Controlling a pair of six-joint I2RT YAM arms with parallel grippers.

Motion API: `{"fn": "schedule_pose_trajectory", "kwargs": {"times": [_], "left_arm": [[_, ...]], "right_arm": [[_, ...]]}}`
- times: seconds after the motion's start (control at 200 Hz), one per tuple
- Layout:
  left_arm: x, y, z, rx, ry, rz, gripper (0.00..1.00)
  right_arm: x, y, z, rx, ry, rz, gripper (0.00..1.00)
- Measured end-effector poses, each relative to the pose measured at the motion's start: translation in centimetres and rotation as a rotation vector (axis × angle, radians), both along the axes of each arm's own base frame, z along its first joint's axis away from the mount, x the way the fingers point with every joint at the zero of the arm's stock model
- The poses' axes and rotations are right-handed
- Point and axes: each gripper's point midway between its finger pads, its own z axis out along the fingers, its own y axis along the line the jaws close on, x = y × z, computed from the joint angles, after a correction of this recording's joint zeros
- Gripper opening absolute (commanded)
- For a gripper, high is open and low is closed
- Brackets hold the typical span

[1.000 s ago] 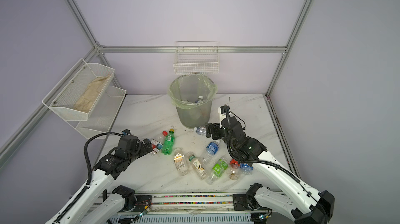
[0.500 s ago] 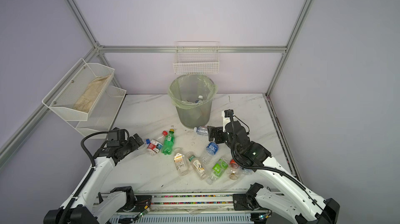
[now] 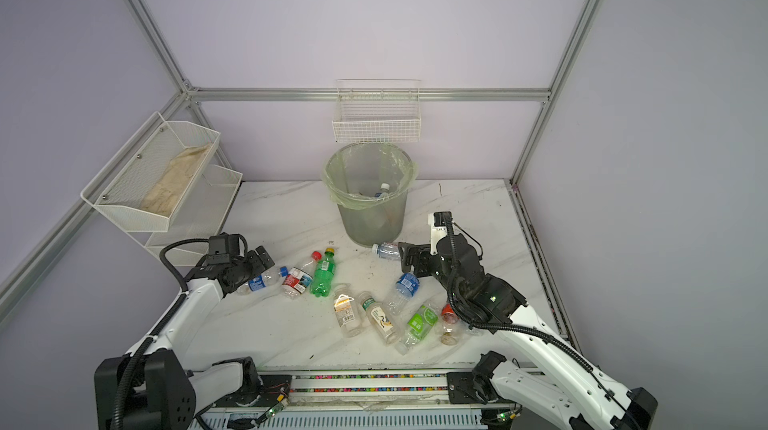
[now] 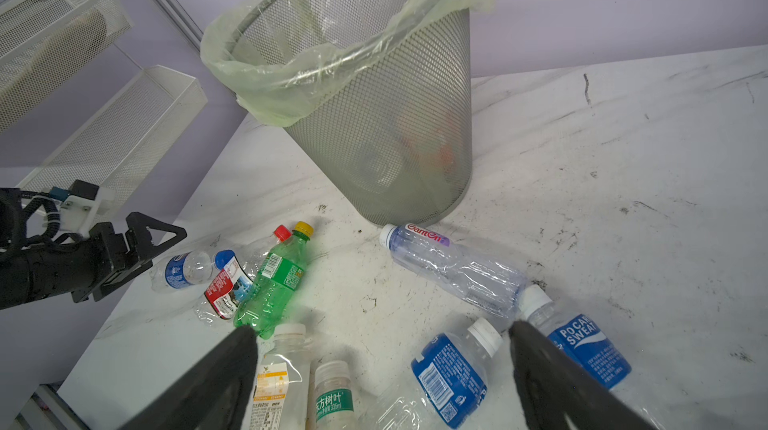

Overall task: Throw the plastic bottles in the bin
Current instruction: 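Lower the left gripper over the blue Pepsi bottle while the right gripper hovers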

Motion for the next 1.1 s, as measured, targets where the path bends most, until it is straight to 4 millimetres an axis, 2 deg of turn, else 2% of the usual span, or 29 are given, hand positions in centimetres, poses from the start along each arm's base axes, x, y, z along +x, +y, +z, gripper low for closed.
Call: {"fn": "schedule_pose_trajectory", "kwargs": {"times": [0.115, 0.435, 0.67, 0.95, 1.1], "left_arm": [[-0.1, 0.6, -1.1, 0.000, 0.035, 0.021, 1.00], [0.6, 0.8, -1.3, -0.021, 0.033, 0.036, 0.99], [0.6, -0.5, -0.3, -0.094, -0.014, 0.023, 0.97], [-0.6, -2.4, 0.1, -0.153, -0.048, -0.016, 0.97], [-0.7, -2.6, 0.6, -0.153, -0.060, -0.024, 0.97]], "right_arm": [[-0.2, -0.1, -0.5, 0.002, 0.009, 0.003, 0.96], [-0.9, -0.6, -0.6, 0.018, 0.006, 0.003, 0.96], [-1.1, -0.4, -1.2, 0.021, 0.023, 0.012, 0.96], [-0.7, 0.1, -2.1, 0.009, 0.047, 0.017, 0.96], [-0.5, 0.3, -2.1, 0.012, 0.045, 0.019, 0.96]]}}
